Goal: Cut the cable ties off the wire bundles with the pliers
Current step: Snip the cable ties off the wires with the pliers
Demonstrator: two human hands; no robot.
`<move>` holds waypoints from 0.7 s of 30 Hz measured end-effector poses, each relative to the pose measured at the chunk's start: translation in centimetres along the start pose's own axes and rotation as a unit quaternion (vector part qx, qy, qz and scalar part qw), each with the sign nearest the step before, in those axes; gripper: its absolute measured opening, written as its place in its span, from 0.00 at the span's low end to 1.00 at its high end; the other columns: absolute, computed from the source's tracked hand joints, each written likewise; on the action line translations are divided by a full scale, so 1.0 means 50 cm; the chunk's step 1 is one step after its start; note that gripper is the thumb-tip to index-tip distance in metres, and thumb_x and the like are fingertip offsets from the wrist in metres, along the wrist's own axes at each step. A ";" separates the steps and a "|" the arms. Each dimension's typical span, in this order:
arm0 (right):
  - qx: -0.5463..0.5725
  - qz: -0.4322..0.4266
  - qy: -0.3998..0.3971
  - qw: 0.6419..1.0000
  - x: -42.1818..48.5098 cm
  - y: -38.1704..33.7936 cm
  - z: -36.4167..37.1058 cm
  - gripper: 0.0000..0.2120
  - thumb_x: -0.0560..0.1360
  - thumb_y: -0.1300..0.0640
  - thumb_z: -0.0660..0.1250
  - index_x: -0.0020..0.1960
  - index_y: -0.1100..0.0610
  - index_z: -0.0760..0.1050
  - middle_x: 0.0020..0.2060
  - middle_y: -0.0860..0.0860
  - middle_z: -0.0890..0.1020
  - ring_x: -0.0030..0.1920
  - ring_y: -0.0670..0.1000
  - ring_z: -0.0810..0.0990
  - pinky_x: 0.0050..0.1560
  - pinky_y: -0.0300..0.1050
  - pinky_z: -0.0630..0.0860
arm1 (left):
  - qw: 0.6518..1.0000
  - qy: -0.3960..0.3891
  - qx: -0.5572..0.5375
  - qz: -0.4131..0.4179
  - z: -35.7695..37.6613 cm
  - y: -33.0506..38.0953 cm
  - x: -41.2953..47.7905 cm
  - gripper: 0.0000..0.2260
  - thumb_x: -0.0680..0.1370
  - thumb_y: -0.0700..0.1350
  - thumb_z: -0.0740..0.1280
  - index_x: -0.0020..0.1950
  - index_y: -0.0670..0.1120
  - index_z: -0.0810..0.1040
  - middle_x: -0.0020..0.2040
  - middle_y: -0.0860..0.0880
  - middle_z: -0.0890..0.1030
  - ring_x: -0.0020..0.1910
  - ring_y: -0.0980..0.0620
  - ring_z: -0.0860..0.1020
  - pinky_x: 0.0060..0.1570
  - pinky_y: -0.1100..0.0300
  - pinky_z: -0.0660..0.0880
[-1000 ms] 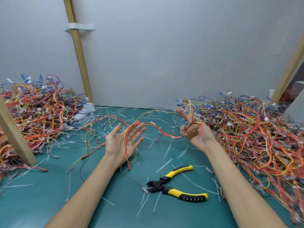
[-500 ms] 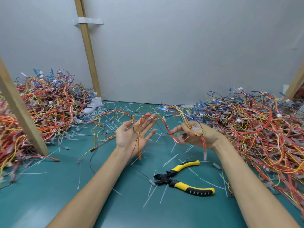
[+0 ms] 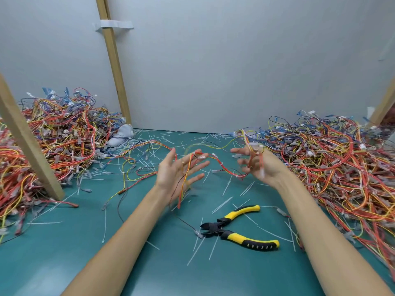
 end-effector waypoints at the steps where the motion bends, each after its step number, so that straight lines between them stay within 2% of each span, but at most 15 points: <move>1: 0.021 -0.005 0.047 0.999 0.005 -0.002 -0.024 0.19 0.75 0.72 0.52 0.36 0.57 0.75 0.49 0.57 0.83 0.31 0.49 0.77 0.25 0.37 0.66 | 0.999 -0.015 0.028 -0.017 0.003 0.002 -0.003 0.30 0.81 0.62 0.47 0.69 0.43 0.72 0.66 0.44 0.77 0.66 0.44 0.75 0.59 0.51 0.72; 2: 0.038 -0.013 0.085 0.996 0.007 -0.004 -0.047 0.19 0.72 0.76 0.50 0.39 0.58 0.73 0.47 0.56 0.82 0.31 0.49 0.76 0.24 0.36 0.65 | 0.998 -0.033 0.052 -0.030 0.005 0.007 -0.007 0.29 0.80 0.62 0.50 0.69 0.43 0.72 0.66 0.44 0.77 0.64 0.44 0.77 0.57 0.52 0.74; 4: 0.073 -0.026 0.135 0.988 0.005 -0.007 -0.084 0.21 0.71 0.78 0.48 0.40 0.57 0.71 0.45 0.55 0.81 0.32 0.49 0.73 0.24 0.36 0.64 | 0.991 -0.069 0.110 -0.042 0.003 0.021 -0.018 0.23 0.80 0.53 0.61 0.70 0.42 0.71 0.65 0.43 0.78 0.58 0.46 0.80 0.51 0.57 0.78; 6: 0.106 -0.036 0.164 0.980 0.000 -0.012 -0.110 0.21 0.72 0.77 0.48 0.40 0.55 0.71 0.42 0.54 0.80 0.33 0.48 0.71 0.24 0.36 0.64 | 0.973 -0.102 0.197 -0.055 -0.003 0.027 -0.029 0.19 0.79 0.43 0.64 0.70 0.40 0.70 0.64 0.41 0.79 0.53 0.50 0.82 0.48 0.63 0.78; 7: 0.119 -0.039 0.174 0.977 -0.002 -0.015 -0.119 0.21 0.72 0.77 0.47 0.40 0.55 0.71 0.41 0.54 0.80 0.33 0.48 0.70 0.24 0.35 0.63 | 0.962 -0.114 0.238 -0.065 -0.007 0.026 -0.033 0.18 0.79 0.41 0.65 0.69 0.39 0.71 0.63 0.41 0.79 0.52 0.51 0.82 0.48 0.64 0.77; 9: 0.138 -0.038 0.187 0.972 -0.003 -0.018 -0.128 0.22 0.68 0.78 0.46 0.41 0.56 0.70 0.40 0.55 0.79 0.32 0.48 0.70 0.24 0.36 0.63 | 0.948 -0.126 0.278 -0.085 -0.014 0.026 -0.041 0.17 0.79 0.41 0.64 0.67 0.38 0.73 0.62 0.41 0.80 0.48 0.54 0.82 0.44 0.66 0.77; 12: 0.177 -0.027 0.196 0.964 -0.006 -0.015 -0.130 0.20 0.58 0.74 0.49 0.41 0.57 0.70 0.41 0.56 0.78 0.32 0.48 0.69 0.23 0.35 0.64 | 0.953 -0.136 0.251 -0.105 -0.023 0.038 -0.051 0.16 0.79 0.42 0.62 0.65 0.39 0.74 0.62 0.40 0.80 0.46 0.54 0.83 0.41 0.65 0.78; 17: 0.221 0.003 0.183 0.958 -0.010 0.006 -0.121 0.19 0.62 0.74 0.49 0.43 0.59 0.71 0.45 0.59 0.78 0.35 0.49 0.71 0.24 0.35 0.66 | 0.955 -0.171 0.214 -0.115 -0.021 0.051 -0.072 0.17 0.78 0.45 0.64 0.65 0.42 0.77 0.65 0.39 0.77 0.53 0.49 0.82 0.45 0.60 0.79; 21: 0.248 0.029 0.125 0.960 -0.012 0.018 -0.118 0.21 0.61 0.72 0.52 0.48 0.58 0.74 0.51 0.59 0.80 0.40 0.51 0.78 0.35 0.39 0.73 | 0.965 -0.159 0.182 -0.104 -0.030 0.055 -0.070 0.21 0.76 0.49 0.70 0.66 0.43 0.77 0.66 0.38 0.76 0.58 0.45 0.80 0.49 0.56 0.79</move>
Point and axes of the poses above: each hand's wrist, its own x-axis towards the middle knuckle, its own z-axis out of the palm, y = z × x, the point moved 8 cm from there along x, towards the middle knuckle
